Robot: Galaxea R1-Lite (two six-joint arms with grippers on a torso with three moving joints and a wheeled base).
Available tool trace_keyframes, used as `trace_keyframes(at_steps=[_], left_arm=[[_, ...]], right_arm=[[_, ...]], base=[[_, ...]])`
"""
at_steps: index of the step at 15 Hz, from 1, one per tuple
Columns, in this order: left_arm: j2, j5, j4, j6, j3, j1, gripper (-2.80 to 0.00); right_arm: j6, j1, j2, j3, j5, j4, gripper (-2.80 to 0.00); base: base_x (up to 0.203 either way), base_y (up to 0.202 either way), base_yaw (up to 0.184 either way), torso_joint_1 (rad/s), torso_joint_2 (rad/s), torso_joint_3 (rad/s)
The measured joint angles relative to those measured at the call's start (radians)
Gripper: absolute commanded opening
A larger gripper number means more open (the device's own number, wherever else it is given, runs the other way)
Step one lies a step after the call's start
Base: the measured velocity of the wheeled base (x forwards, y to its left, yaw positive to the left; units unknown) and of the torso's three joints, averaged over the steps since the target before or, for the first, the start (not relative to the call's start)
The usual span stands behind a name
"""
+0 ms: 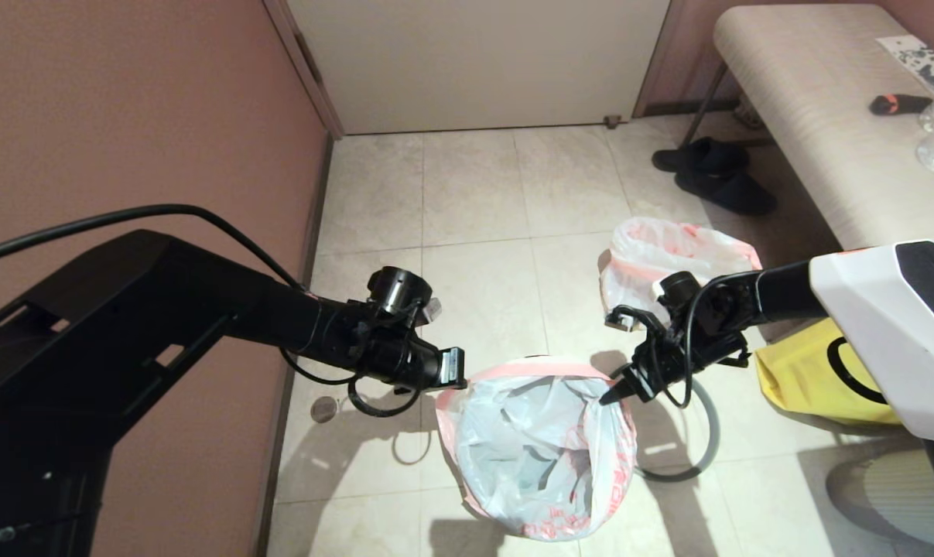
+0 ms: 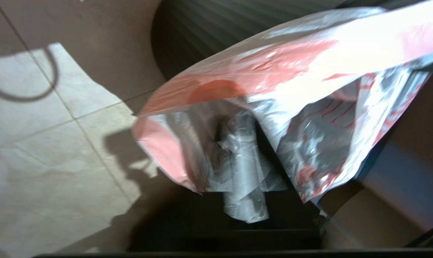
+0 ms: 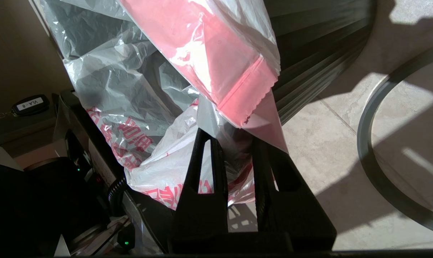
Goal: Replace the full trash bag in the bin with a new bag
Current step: Put the new garbage bag on the trash can
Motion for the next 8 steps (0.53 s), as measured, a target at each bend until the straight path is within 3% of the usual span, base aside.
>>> trace_keyframes(at_steps=[2, 4, 8], left_arm=[[0.016, 0.062, -0.083, -0.137, 0.003, -0.039, -2.80], [0.039, 0.096, -0.198, -0.220, 0.005, -0.055, -2.80], [0.097, 0.069, -0.459, -0.243, 0.007, -0.017, -2.80]], right_arm=[[0.002, 0.001, 0.007, -0.004, 0.000, -0.004, -2.80], [0.019, -0.001, 0.015, -0.008, 0.000, -0.026, -2.80], [0.111, -0.009, 0.020, 0.001, 0.001, -0.140, -2.80]], base=[[0.000, 0.000, 0.000, 0.000, 0.00, 0.000], [0.000, 0.000, 0.000, 0.000, 0.00, 0.000], [0.000, 0.000, 0.000, 0.000, 0.00, 0.000]])
